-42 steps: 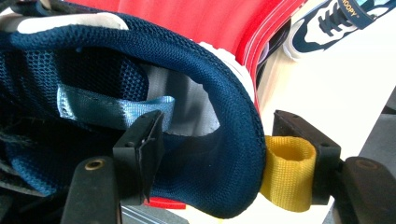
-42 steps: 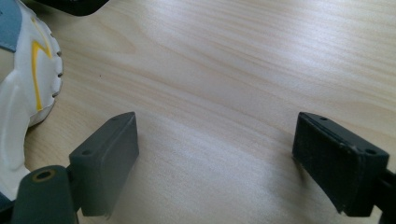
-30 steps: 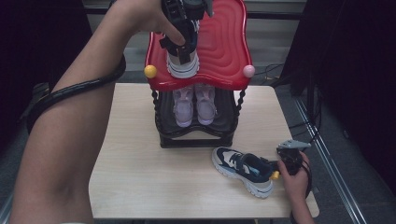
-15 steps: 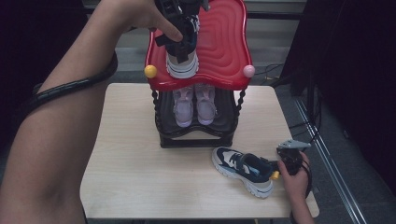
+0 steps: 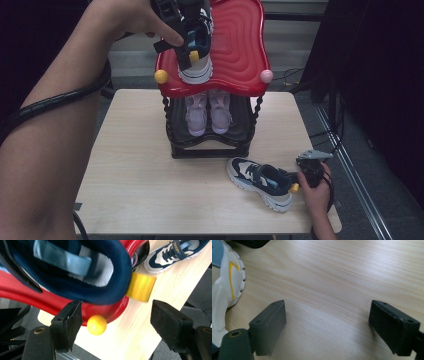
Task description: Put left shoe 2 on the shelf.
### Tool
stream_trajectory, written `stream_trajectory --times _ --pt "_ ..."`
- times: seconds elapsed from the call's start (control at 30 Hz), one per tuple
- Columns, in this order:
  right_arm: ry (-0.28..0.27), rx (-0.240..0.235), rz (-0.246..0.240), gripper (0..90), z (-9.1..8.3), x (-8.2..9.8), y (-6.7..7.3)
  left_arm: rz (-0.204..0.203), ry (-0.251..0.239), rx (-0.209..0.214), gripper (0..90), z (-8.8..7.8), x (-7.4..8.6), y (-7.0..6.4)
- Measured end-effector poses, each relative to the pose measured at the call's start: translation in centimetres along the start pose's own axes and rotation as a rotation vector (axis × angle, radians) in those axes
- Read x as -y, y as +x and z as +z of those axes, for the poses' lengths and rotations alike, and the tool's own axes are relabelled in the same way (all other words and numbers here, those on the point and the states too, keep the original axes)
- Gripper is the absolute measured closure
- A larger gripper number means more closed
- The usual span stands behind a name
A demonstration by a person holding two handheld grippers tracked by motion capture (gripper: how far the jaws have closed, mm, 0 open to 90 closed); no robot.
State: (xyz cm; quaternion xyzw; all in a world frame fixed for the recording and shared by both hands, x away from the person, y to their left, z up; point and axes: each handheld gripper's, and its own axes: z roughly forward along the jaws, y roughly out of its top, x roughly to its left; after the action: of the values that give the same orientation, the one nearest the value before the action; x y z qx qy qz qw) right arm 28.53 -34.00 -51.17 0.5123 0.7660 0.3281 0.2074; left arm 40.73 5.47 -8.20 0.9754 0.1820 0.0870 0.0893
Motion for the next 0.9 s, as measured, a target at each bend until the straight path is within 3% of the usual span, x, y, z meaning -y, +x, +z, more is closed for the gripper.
stream_trajectory --times 0.6,0.9 --pt "-0.002 0.000 -0.001 14.0 0.0 0.0 0.0 -0.043 0.029 0.044 25.1 1.1 3.3 0.0" --pt "-0.001 0.000 -0.001 14.0 0.0 0.0 0.0 -0.049 0.052 0.042 25.4 1.5 4.8 -0.1"
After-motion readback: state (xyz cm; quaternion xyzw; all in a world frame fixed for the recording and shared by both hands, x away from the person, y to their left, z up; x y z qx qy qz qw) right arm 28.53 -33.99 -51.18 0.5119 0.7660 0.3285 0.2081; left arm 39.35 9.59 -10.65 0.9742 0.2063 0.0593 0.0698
